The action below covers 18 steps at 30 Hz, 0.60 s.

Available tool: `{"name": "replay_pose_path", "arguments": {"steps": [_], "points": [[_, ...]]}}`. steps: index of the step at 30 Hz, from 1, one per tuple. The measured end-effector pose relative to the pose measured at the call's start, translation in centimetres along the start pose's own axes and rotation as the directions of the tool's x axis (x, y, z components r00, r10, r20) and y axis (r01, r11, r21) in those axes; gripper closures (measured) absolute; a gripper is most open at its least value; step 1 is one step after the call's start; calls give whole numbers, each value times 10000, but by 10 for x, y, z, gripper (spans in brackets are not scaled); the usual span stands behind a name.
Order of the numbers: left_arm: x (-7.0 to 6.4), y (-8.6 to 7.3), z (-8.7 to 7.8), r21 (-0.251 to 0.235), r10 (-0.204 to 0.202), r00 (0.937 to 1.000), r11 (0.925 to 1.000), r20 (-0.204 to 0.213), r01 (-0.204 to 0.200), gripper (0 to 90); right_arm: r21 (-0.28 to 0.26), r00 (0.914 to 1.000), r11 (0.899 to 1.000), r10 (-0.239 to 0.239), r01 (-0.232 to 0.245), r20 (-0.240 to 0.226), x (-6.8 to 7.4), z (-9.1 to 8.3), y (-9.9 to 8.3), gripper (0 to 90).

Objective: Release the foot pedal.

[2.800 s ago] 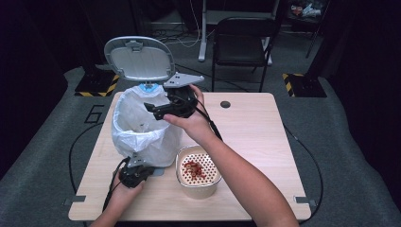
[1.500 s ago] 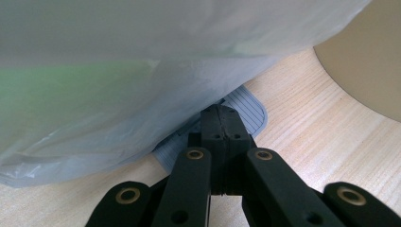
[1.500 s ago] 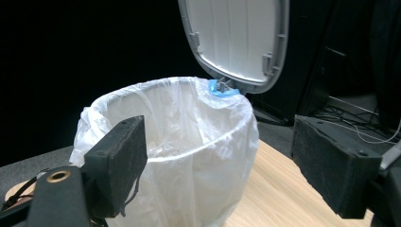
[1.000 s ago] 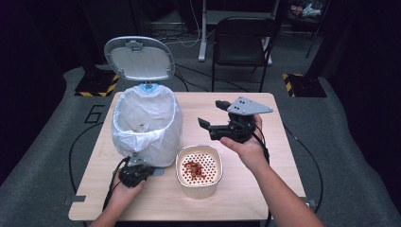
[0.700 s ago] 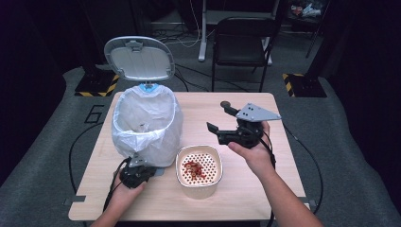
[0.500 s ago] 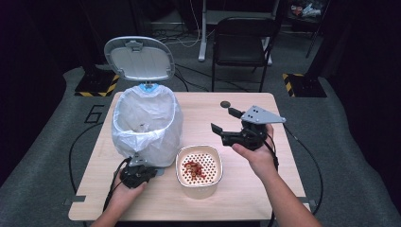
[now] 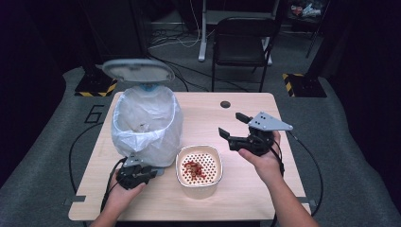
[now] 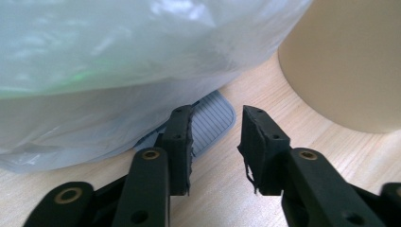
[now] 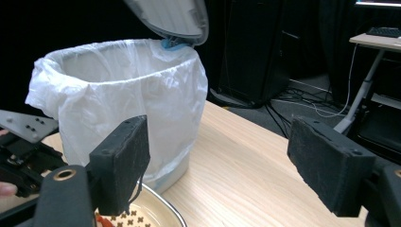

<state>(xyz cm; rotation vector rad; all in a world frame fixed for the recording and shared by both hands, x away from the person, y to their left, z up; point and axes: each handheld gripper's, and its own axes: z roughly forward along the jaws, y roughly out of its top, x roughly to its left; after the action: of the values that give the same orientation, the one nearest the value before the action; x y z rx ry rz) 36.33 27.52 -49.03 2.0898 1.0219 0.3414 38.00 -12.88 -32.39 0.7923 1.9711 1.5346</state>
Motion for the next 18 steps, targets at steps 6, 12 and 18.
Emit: {"name": "replay_pose_path", "arguments": {"steps": [6,12,18], "points": [[0,1,-9,-348,-404,9987,9985,311,415,579,-107,9993,9997,237,-234,282,-4,-10,-15,211],[2,1,-13,-453,-250,9995,9986,185,258,566,-16,9944,9972,746,-747,743,-13,-20,-38,210],[8,-2,-15,-563,-404,9991,9976,134,411,560,366,9843,9931,1054,-1116,1414,-25,-26,-72,210]]}}
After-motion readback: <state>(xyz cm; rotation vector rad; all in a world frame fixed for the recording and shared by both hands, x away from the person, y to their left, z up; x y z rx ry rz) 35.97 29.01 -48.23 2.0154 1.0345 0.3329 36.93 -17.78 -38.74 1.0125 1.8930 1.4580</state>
